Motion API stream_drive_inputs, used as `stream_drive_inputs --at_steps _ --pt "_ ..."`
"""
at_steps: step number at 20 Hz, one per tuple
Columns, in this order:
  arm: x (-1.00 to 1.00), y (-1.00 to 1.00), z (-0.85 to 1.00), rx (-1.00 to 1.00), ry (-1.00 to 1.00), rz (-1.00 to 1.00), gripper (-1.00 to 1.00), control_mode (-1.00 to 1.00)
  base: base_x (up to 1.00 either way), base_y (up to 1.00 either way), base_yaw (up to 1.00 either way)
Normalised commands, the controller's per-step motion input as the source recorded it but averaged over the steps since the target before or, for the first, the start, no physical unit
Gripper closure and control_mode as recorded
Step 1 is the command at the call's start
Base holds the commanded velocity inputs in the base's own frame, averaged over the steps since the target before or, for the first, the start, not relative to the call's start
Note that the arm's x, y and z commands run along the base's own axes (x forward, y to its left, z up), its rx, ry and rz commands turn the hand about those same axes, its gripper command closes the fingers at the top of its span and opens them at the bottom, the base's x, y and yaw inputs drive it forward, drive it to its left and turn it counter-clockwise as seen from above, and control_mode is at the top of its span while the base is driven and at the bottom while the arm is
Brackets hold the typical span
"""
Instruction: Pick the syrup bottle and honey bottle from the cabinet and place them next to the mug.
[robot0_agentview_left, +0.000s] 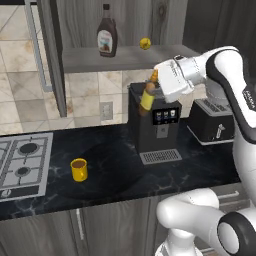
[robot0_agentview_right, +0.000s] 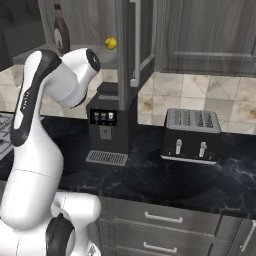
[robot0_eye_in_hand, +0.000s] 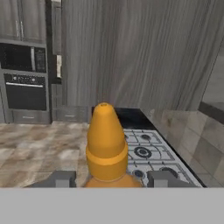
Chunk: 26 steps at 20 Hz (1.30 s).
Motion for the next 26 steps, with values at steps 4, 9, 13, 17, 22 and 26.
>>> stream_drive_inputs --at_steps 4,9,13,17,22,26 --pt "0.02 0.17 -0.72 -0.10 -0.09 0.00 1.00 -1.00 0.00 0.00 0.00" --pt "0.00 0.18 -0.57 -0.09 -0.06 -0.03 1.00 -1.00 0.00 0.00 0.00" --pt "0.00 0.22 -0.58 -0.06 -0.02 -0.03 1.00 -1.00 0.00 0.00 0.00" --pt "0.02 0.32 -0.53 -0.01 0.00 0.00 1.00 -1.00 0.00 0.00 0.00" --pt "0.04 0.45 -0.56 0.00 0.00 0.00 1.00 -1.00 0.00 0.00 0.00" --pt "0.00 0.41 -0.50 0.00 -0.01 0.00 1.00 -1.00 0.00 0.00 0.00"
